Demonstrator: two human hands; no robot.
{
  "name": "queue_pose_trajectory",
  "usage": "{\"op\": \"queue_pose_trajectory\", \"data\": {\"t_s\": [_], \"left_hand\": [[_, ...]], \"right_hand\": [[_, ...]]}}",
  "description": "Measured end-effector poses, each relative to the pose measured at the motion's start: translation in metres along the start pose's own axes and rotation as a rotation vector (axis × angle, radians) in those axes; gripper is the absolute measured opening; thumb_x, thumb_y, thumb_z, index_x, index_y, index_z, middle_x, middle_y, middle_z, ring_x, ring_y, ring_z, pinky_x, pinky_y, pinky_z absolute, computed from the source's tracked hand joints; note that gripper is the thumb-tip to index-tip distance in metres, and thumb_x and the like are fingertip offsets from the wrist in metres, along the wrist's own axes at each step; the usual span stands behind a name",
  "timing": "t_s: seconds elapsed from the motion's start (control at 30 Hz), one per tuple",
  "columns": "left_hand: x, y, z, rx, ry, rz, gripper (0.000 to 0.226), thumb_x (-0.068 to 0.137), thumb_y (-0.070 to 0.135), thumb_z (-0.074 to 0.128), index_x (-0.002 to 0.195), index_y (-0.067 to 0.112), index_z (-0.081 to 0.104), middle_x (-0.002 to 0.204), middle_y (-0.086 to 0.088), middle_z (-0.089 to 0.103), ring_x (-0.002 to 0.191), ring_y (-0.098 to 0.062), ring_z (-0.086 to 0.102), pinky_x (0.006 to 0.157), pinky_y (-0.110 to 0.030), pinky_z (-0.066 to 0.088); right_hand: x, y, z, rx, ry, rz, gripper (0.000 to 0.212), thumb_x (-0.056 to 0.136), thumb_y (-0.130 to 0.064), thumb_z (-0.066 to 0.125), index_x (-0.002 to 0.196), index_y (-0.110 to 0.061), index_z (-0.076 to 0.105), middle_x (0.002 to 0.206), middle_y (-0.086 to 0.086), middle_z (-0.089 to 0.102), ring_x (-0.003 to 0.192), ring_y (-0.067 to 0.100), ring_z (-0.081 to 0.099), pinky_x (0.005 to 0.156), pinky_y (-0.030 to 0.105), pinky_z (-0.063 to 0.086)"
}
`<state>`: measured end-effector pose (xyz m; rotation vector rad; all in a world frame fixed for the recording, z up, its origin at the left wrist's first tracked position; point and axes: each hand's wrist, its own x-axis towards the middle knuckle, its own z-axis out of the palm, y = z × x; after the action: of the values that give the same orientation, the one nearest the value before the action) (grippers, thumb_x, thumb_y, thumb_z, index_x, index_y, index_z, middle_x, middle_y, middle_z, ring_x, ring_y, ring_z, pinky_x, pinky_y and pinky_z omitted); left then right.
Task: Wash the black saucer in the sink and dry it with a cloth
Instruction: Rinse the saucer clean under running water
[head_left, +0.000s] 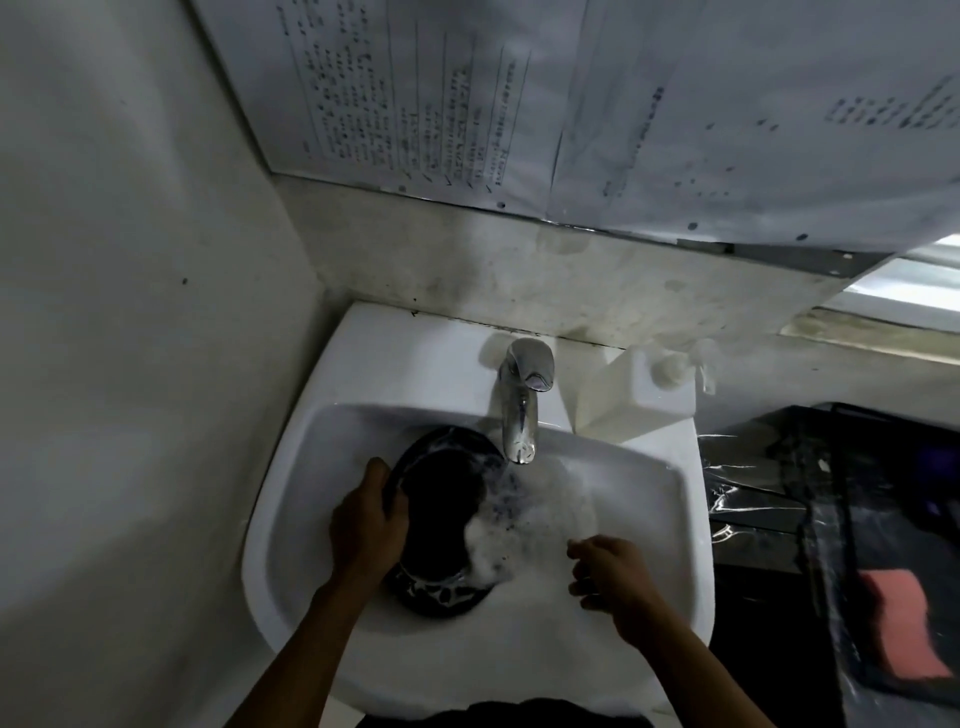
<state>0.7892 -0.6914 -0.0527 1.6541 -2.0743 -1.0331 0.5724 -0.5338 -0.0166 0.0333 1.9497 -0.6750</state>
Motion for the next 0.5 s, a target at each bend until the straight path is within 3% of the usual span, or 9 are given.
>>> {"op": "queue_pose_trajectory", "data": {"t_s": [0.13,0.27,0.5], "left_hand": [[-0.008,0.002,-0.013,0.001,0.121,0.114,0.023,0.090,0.008,0.055,0.077,0.015,0.038,0.059,-0.001,0.049,0.049,-0.015,0.047,0.044,-0.026,0.033],[-0.014,0.009,-0.027,0.030,0.208,0.298,0.022,0.087,0.022,0.043,0.069,0.018,0.031,0.058,0.002,0.039,0.048,-0.012,0.034,0.046,-0.016,0.022],[-0.019,0.014,-0.042,0.089,0.367,0.460,0.026,0.087,0.011,0.043,0.064,0.002,0.050,0.064,-0.005,0.048,0.051,-0.013,0.037,0.050,-0.009,0.020]], "right_hand": [[0.001,0.002,0.002,0.007,-0.006,-0.013,0.018,0.096,-0.014,0.058,0.085,-0.001,0.064,0.066,0.012,0.053,0.053,0.024,0.058,0.049,0.025,0.040],[0.002,0.005,0.003,-0.011,-0.013,-0.026,0.019,0.095,-0.014,0.058,0.082,-0.002,0.063,0.066,0.012,0.053,0.050,0.023,0.057,0.047,0.023,0.037],[-0.002,0.000,0.006,-0.017,-0.003,-0.039,0.015,0.095,-0.013,0.058,0.085,-0.001,0.061,0.067,0.012,0.050,0.051,0.023,0.054,0.049,0.022,0.033]]}}
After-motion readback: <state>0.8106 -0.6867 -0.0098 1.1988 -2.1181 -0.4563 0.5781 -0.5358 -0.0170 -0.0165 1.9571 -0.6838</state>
